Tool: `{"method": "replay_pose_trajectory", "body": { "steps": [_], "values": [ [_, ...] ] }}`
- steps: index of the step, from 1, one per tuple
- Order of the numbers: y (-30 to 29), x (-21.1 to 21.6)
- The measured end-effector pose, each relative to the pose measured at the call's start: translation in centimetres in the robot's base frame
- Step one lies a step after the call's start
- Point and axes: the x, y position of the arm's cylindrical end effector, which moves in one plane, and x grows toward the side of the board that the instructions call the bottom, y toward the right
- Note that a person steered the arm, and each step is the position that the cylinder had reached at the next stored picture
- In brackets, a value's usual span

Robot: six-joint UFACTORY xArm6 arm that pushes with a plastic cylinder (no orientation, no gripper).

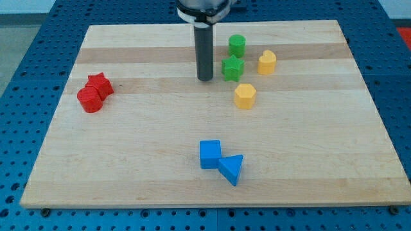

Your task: Slide the red circle towards red star

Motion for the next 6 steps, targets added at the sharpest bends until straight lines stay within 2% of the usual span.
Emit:
{"method": "replay_pose_trajectory", "body": {
  "steps": [1, 2, 4, 6],
  "values": [
    [-0.2, -3.9],
    [2.6, -4.4],
    [2.3, -4.4],
    [-0.1, 0.9]
  ]
}}
